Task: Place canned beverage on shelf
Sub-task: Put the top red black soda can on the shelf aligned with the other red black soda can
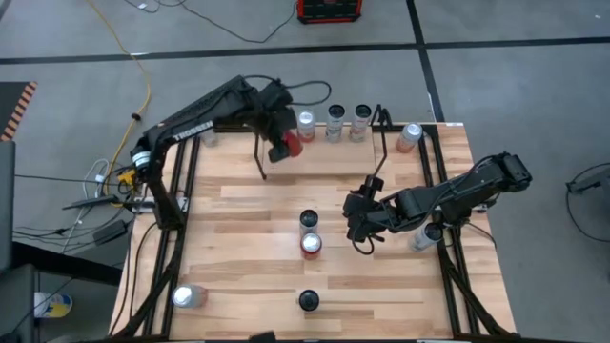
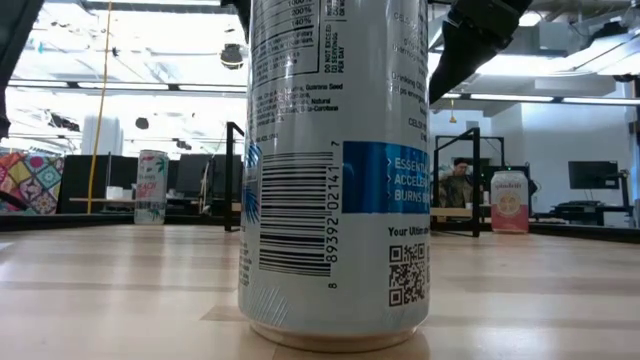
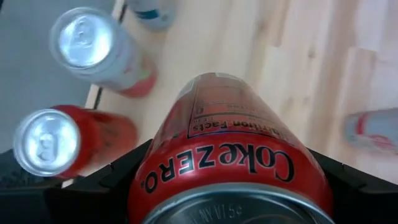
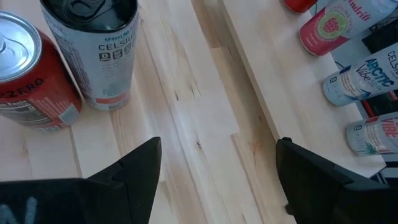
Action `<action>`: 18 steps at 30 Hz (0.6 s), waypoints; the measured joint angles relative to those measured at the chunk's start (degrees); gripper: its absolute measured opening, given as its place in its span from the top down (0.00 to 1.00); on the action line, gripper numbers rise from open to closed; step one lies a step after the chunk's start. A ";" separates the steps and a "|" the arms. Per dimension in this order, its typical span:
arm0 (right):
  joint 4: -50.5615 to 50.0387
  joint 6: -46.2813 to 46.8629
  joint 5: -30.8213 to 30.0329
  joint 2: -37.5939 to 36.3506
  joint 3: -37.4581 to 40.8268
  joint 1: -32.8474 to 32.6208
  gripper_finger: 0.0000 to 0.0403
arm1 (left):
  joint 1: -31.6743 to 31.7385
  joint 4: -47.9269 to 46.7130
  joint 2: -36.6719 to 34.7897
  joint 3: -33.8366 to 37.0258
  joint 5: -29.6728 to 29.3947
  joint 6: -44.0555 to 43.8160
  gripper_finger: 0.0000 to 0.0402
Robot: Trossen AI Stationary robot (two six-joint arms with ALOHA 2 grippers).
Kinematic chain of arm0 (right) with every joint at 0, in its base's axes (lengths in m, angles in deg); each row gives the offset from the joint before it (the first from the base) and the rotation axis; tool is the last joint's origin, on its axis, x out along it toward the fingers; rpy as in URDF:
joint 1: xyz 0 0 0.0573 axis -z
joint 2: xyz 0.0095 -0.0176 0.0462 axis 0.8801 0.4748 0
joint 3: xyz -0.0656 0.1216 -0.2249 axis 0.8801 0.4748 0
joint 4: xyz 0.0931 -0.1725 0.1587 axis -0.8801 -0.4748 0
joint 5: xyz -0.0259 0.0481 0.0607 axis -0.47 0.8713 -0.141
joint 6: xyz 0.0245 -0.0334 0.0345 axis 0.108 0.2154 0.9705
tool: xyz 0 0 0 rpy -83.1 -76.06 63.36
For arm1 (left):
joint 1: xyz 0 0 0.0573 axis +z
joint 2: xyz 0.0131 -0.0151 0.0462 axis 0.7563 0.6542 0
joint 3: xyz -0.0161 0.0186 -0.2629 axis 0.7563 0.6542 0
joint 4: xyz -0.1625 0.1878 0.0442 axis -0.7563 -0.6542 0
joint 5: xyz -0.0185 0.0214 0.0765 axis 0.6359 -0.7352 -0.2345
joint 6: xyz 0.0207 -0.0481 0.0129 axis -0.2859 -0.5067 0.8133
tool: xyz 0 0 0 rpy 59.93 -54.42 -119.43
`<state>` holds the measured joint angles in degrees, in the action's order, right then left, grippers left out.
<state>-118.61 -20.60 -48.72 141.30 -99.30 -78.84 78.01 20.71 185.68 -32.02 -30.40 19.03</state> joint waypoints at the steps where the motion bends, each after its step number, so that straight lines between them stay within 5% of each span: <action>1: -0.10 -0.21 0.00 -0.01 0.00 0.12 0.28 | 0.83 0.05 0.94 0.00 0.23 0.71 0.29; 9: -0.54 -1.09 -0.04 -0.02 0.01 0.91 0.28 | 4.19 -0.48 7.70 0.04 0.74 7.27 0.29; 18: -0.58 -1.82 -0.04 -0.02 0.00 0.89 0.28 | 4.11 -4.44 12.23 -0.78 -8.57 11.73 0.29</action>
<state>-119.19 -22.41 -48.77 141.28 -99.30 -77.95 82.12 16.27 197.91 -32.80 -38.97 30.76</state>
